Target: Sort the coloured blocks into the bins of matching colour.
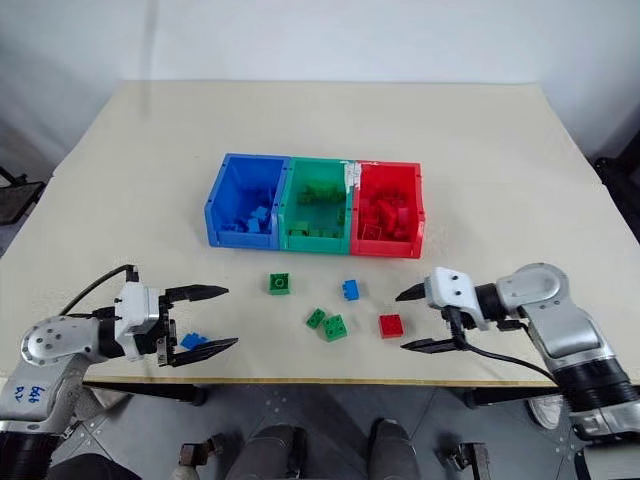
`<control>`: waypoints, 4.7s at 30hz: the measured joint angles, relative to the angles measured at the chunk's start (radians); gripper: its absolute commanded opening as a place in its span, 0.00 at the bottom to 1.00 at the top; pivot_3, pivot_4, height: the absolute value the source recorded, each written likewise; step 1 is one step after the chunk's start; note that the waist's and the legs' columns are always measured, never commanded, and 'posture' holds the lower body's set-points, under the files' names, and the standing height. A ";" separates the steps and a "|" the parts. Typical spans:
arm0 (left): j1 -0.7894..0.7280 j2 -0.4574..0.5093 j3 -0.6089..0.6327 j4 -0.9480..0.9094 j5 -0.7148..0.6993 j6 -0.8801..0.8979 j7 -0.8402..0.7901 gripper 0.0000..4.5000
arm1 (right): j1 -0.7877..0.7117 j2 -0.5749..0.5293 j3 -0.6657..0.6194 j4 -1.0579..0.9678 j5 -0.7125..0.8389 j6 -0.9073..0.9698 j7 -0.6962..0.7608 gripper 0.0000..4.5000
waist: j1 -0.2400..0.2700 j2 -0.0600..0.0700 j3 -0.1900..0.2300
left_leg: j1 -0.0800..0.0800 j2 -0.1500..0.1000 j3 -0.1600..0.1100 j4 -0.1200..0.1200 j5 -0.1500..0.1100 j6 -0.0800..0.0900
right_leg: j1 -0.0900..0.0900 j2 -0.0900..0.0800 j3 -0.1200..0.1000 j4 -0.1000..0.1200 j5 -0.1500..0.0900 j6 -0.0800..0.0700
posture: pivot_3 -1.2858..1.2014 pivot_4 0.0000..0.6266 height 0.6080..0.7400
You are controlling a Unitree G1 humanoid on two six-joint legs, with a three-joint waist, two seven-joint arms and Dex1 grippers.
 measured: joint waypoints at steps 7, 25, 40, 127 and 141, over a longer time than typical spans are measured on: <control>0.008 -0.012 0.012 -0.038 -0.001 -0.001 0.042 1.00 | -0.018 0.028 0.021 0.029 -0.045 -0.030 -0.030 0.40 | 0.000 0.000 0.000 | 0.000 -0.001 0.001 0.000 0.000 0.000 | 0.000 0.001 0.000 0.000 0.000 0.000 | 0.52 0.24 1.00; 0.183 -0.048 0.164 -0.138 -0.090 0.065 0.152 1.00 | -0.469 0.268 -0.144 0.410 -0.020 0.073 -0.411 0.32 | -0.017 0.000 0.000 | -0.001 0.000 0.002 -0.001 -0.001 -0.002 | -0.003 0.001 0.001 0.001 -0.001 -0.001 | 0.52 0.24 1.00; 0.130 -0.031 0.162 -0.163 -0.127 0.121 0.146 1.00 | -0.351 0.238 -0.218 0.419 0.040 -0.074 -0.300 0.99 | -0.008 0.000 0.000 | -0.002 0.000 0.001 -0.001 -0.003 0.000 | -0.003 0.000 0.000 0.002 -0.001 -0.001 | 0.52 0.24 1.00; 0.120 -0.065 0.182 -0.072 -0.082 0.089 0.187 1.00 | -0.340 0.428 -0.107 0.219 0.079 -0.042 -0.209 0.99 | -0.043 -0.001 -0.001 | -0.003 0.002 0.010 0.011 -0.018 0.004 | -0.016 -0.001 -0.006 0.016 -0.002 -0.006 | 0.52 0.24 1.00; -0.129 -0.091 -0.037 0.083 -0.028 0.011 0.046 1.00 | 0.299 0.067 -0.416 -0.047 0.213 -0.132 -0.042 0.99 | -0.022 -0.001 -0.001 | 0.001 0.004 0.024 0.013 -0.018 0.003 | -0.010 0.000 -0.008 0.008 0.000 -0.002 | 0.52 0.24 1.00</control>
